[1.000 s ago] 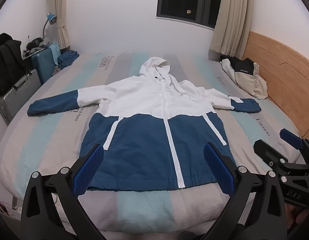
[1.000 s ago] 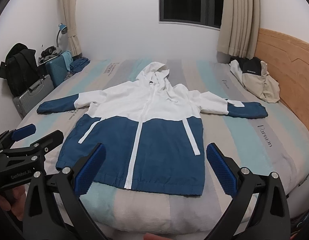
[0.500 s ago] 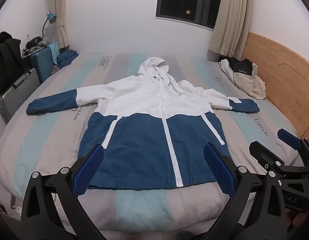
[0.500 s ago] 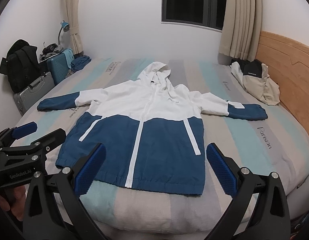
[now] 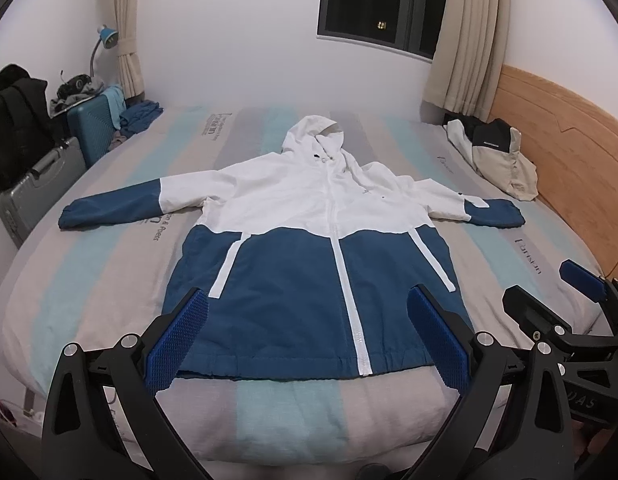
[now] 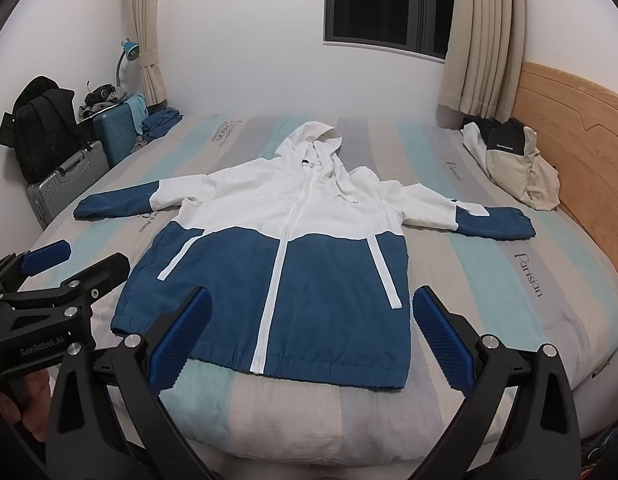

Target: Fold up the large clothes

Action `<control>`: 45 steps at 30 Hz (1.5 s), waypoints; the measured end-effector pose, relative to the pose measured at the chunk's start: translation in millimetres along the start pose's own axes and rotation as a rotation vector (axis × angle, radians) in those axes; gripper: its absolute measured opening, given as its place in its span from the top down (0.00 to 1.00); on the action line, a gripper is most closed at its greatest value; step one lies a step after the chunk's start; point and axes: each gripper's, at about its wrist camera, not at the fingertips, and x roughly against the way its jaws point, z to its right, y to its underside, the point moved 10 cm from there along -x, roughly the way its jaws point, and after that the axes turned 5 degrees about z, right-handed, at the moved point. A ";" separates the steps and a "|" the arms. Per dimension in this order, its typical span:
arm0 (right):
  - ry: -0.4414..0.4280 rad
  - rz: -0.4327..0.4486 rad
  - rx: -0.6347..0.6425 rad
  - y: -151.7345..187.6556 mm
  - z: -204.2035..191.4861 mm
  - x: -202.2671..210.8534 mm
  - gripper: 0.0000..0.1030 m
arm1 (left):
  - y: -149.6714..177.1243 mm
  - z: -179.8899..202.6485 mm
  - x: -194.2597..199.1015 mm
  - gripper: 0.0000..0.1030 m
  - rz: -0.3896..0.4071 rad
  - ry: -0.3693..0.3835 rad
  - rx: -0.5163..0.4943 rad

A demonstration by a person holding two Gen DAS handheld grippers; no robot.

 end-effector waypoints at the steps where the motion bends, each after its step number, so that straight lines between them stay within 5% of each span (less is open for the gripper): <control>1: 0.002 0.001 0.001 0.0 0.0 0.1 0.07 | -0.2 -0.5 -0.2 0.06 -0.001 -0.001 -0.001; 29: 0.024 -0.008 0.008 3.1 1.9 -9.6 0.07 | 1.8 -15.2 -11.5 0.06 0.002 -0.021 0.014; 38: 0.050 -0.051 -0.011 -12.6 4.6 -104.5 0.07 | -16.3 -42.3 -95.5 0.06 -0.010 -0.050 0.033; 45: 0.083 -0.114 0.010 -60.0 11.4 -178.1 0.07 | -58.0 -61.9 -162.6 0.06 -0.089 -0.057 0.054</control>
